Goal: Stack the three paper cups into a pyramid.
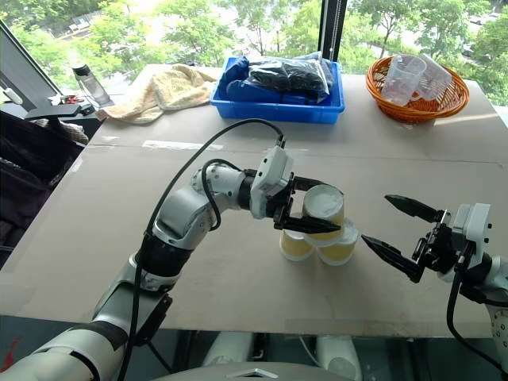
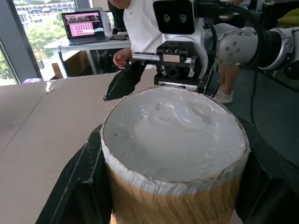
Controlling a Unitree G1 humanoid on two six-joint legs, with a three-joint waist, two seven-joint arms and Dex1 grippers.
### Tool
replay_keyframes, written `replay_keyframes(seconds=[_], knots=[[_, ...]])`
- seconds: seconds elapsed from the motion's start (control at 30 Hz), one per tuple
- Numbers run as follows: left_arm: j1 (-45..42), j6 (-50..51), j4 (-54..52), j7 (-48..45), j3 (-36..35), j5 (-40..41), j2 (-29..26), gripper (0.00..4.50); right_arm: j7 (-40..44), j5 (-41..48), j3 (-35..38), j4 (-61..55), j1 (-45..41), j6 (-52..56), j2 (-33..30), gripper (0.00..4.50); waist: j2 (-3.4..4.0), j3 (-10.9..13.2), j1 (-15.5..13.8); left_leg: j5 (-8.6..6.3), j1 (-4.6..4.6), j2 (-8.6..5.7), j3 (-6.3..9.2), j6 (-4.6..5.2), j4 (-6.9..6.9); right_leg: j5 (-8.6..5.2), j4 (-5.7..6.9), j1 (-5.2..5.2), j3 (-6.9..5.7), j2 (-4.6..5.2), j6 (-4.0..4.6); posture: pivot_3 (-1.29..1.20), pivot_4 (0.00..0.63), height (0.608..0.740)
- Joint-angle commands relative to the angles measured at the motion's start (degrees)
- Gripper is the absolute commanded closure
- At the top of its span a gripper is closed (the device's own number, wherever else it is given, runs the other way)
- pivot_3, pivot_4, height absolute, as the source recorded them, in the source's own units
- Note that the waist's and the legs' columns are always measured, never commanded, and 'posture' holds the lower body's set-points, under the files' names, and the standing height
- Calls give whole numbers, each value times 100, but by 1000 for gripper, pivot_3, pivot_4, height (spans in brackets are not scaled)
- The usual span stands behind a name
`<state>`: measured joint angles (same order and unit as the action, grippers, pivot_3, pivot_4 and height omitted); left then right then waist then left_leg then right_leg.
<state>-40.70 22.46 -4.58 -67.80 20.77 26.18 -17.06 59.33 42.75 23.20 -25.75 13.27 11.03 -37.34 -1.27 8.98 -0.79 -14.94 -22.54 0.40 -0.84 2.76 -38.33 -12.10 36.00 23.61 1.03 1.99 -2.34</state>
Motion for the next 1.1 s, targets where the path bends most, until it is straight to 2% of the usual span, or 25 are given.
replay_keyframes(seconds=[0.03,0.07,0.2,0.4,0.47,0.57,0.6,0.67,0.73,0.8,0.93,1.1], knots=[[-39,-181,-23,-20,-82,-30,89,220,-74,56,152,-173,-29,-81,-3,0,0,0,0,0,0,0,0,0,0,0,0,0,0,0,0,0,150,733],[-17,-262,-27,21,-106,-63,116,34,-72,54,151,-169,-31,-85,-6,0,0,0,-1,0,0,0,1,0,0,0,0,0,-1,0,0,0,150,733],[38,-505,-94,173,-263,-52,248,34,-59,69,147,-152,-19,-88,-11,0,0,0,-2,0,0,0,0,0,0,0,0,0,1,0,0,0,150,733],[-288,-304,-460,816,-1310,832,677,34,76,72,150,-10,47,-129,9,0,0,0,-3,0,-1,1,1,0,-2,0,0,0,0,1,0,0,150,733],[-440,-35,-593,1097,-1812,1221,554,34,160,1,121,89,90,-188,23,0,0,0,3,0,-2,1,4,0,-2,0,0,0,-2,1,0,0,150,733],[-325,260,-732,1333,-2390,1320,-75,34,262,-85,90,280,177,-293,83,0,5,-3,24,0,2,2,4,0,0,0,1,0,-2,-1,0,0,150,733],[-93,386,-790,1316,-2512,1244,-427,34,288,-102,73,369,197,-326,122,0,11,-7,35,0,5,4,2,0,2,0,2,-1,-1,-3,0,0,150,733],[1018,290,-759,1040,-2707,561,-1484,34,363,-348,-73,800,152,-539,226,0,13,-7,26,0,12,7,2,0,4,-1,11,-1,-2,-6,0,0,150,733],[2160,84,-752,1022,-2835,48,-2083,34,302,-681,-210,1352,-33,-780,340,0,16,-18,157,0,36,8,-13,0,12,-2,15,-10,16,-7,1,0,150,733],[2955,20,-767,1350,-3058,66,-2030,34,119,-985,-329,1855,-281,-941,420,0,11,-12,190,-1,76,8,-30,0,44,-16,15,-18,49,-5,23,0,150,733],[4153,-662,-885,1751,-2866,-452,-1711,34,179,-1412,-499,2820,-776,-1386,475,0,2,2,32,-1,55,5,-30,0,31,-13,4,-10,39,45,25,0,150,733],[4524,-1103,-965,1955,-2601,-740,-1422,34,392,-1666,-642,3476,-1116,-1734,358,0,6,-2,-48,-1,45,5,-53,0,26,-13,5,-22,-2,113,26,0,150,733]])
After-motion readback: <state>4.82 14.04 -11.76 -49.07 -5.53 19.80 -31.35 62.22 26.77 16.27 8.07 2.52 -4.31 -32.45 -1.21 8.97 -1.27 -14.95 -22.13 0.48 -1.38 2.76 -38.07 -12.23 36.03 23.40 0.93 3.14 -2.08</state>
